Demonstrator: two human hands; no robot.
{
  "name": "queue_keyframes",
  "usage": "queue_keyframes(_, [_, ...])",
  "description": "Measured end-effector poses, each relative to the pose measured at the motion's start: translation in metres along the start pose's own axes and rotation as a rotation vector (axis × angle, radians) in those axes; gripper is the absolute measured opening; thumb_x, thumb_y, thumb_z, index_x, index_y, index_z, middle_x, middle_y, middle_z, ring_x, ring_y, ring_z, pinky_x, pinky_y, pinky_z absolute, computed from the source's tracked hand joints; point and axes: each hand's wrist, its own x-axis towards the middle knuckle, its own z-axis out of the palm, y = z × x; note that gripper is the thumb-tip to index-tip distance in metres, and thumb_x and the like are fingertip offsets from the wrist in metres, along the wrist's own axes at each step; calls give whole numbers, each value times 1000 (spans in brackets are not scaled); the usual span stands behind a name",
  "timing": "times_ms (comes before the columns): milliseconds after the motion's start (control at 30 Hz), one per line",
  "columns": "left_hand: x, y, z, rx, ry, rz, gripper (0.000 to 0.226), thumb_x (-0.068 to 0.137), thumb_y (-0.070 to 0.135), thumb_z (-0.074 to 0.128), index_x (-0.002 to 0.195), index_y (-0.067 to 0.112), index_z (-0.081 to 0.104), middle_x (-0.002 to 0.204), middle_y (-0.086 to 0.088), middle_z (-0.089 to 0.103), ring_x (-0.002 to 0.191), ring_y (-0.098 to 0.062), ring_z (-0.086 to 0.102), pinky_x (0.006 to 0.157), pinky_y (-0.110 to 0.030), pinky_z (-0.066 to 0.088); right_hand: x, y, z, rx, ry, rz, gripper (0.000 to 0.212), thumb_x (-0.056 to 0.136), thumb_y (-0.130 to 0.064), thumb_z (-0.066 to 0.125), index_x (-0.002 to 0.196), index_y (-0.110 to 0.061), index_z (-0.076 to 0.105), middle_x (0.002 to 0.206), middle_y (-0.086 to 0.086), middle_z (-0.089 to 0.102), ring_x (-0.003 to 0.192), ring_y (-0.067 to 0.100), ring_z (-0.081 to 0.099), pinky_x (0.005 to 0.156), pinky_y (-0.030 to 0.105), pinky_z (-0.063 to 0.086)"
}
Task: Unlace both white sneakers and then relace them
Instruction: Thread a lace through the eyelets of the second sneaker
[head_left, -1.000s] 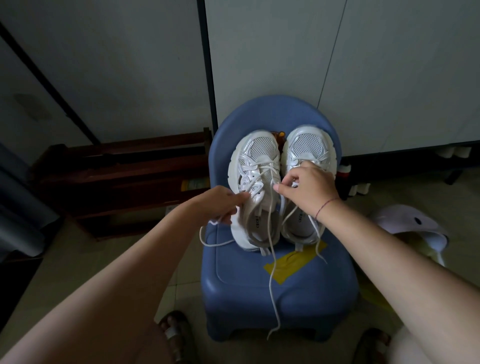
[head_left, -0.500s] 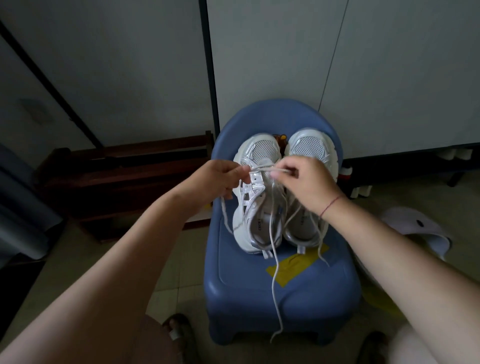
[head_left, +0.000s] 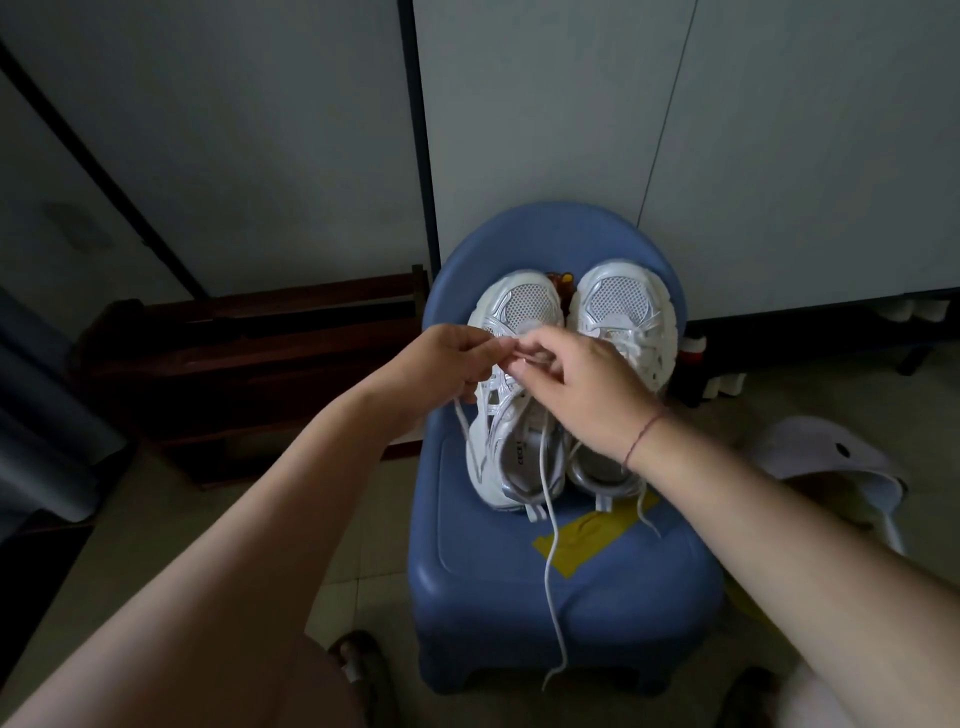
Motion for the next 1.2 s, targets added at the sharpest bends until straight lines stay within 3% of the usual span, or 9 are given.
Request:
queue_keyframes(67, [-1, 2, 0, -2, -9, -10, 29, 99, 27, 54, 79, 12, 69, 46, 14, 36, 44, -3, 32, 60, -23, 39, 7, 13, -6, -38, 90, 44, 15, 93, -25, 55, 85, -15, 63, 75, -4, 63, 67, 13, 56, 61, 26, 42])
queue_keyframes(300, [3, -1, -2, -23, -22, -32, 31, 101, 26, 50, 80, 11, 68, 46, 13, 32, 44, -5, 29, 55, -19, 39, 23, 74, -41, -59, 461, 484, 21, 92, -20, 54, 93, -5, 69, 98, 17, 69, 94, 33, 61, 78, 34, 44])
queue_keyframes(433, [4, -1, 2, -13, -28, -41, 32, 101, 25, 49, 78, 12, 65, 46, 14, 32, 44, -4, 29, 54, -19, 39, 20, 52, -35, -80, 296, 254, 31, 89, -3, 51, 118, -8, 61, 126, 10, 57, 114, 23, 54, 97, 23, 34])
queue_keyframes(567, [5, 0, 7, -57, -43, -38, 33, 101, 27, 50, 76, 14, 67, 51, 10, 34, 45, -5, 31, 57, -21, 38, 8, 20, -11, 42, -52, 55, 43, 92, -15, 55, 133, -20, 48, 119, -10, 53, 78, 1, 53, 75, 14, 41])
queue_keyframes(733, [1, 4, 6, -78, -101, -26, 28, 100, 24, 52, 82, 17, 72, 54, 7, 50, 49, -8, 44, 60, -21, 44, 15, 32, -14, 24, 118, 70, 14, 92, -19, 57, 86, -13, 68, 92, -6, 66, 85, 11, 58, 72, 20, 43])
queue_keyframes(933, [-5, 9, 1, -140, -227, -79, 20, 101, 11, 47, 96, 10, 67, 81, -3, 74, 63, -10, 64, 70, -19, 56, 22, 49, -16, 32, 375, 246, 16, 88, -10, 58, 97, -8, 70, 106, 12, 62, 97, 28, 60, 92, 36, 45])
queue_keyframes(1033, [2, 1, -2, -328, -61, -163, 16, 102, 13, 47, 101, 8, 62, 85, -1, 76, 71, -10, 69, 79, -23, 55, 19, 45, -10, 0, 500, 378, 18, 87, -8, 54, 103, -10, 61, 115, 14, 52, 102, 33, 56, 94, 41, 44])
queue_keyframes(1133, [17, -14, -5, -498, 177, -231, 13, 99, 16, 54, 96, 9, 65, 72, 5, 73, 69, -6, 65, 74, -20, 53, 18, 32, 2, 199, 243, 459, 20, 92, -8, 45, 86, -17, 62, 91, 7, 65, 86, 26, 66, 84, 43, 53])
queue_keyframes(1200, [25, -22, -3, -628, 267, -271, 11, 96, 14, 59, 89, 8, 65, 63, 3, 66, 52, -2, 57, 57, -14, 49, 17, 24, 11, 339, 26, 544, 25, 94, -5, 42, 98, -11, 66, 93, 7, 68, 87, 21, 68, 89, 41, 54])
